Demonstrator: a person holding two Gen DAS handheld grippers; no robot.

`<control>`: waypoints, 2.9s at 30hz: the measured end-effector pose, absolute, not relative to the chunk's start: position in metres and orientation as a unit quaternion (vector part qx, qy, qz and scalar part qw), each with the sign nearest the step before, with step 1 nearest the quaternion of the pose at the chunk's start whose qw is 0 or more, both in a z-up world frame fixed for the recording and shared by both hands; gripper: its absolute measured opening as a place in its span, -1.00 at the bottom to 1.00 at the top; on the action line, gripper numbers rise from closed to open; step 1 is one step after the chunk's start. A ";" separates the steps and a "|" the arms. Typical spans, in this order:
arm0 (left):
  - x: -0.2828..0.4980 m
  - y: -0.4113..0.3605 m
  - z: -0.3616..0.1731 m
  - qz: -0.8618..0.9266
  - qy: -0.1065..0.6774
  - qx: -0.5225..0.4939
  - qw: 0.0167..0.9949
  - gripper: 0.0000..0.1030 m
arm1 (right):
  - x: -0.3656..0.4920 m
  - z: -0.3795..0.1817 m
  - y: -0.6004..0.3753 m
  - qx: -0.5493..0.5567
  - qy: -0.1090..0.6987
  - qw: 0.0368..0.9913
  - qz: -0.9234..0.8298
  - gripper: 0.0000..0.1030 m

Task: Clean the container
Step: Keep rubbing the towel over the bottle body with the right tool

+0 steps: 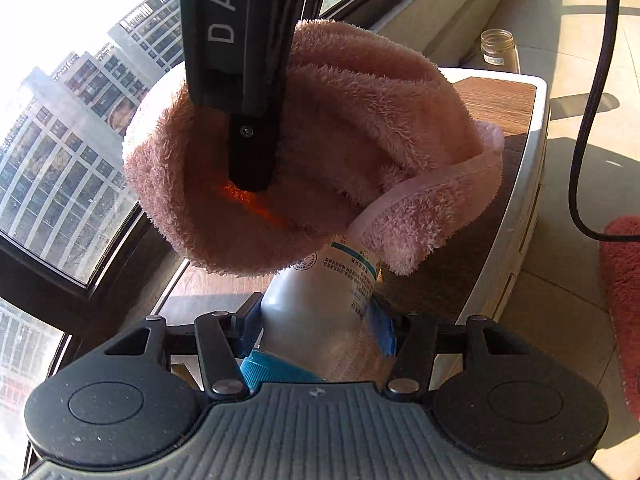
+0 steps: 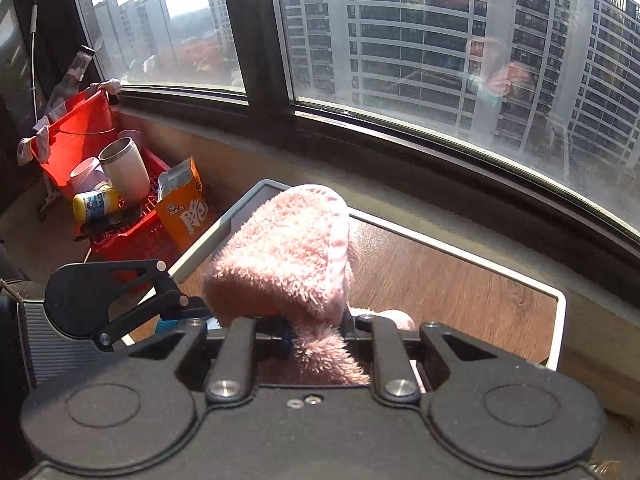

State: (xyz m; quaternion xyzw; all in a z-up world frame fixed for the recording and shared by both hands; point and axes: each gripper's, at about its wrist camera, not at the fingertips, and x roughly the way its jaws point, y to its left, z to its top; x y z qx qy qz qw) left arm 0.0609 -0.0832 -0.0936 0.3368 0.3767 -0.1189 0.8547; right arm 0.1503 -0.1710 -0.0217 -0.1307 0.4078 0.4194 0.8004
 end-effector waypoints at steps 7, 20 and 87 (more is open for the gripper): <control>0.063 -0.077 -0.090 -0.116 0.385 0.318 0.859 0.07 | 0.137 -0.033 -0.145 -0.142 0.433 0.764 0.457 -0.63; 0.069 -0.076 -0.089 -0.117 0.389 0.311 0.859 0.06 | 0.151 -0.045 -0.164 -0.155 0.437 0.782 0.416 -0.64; 0.051 -0.090 -0.092 -0.108 0.306 0.406 0.854 0.04 | 0.151 -0.019 -0.165 -0.087 0.438 0.791 0.417 -0.63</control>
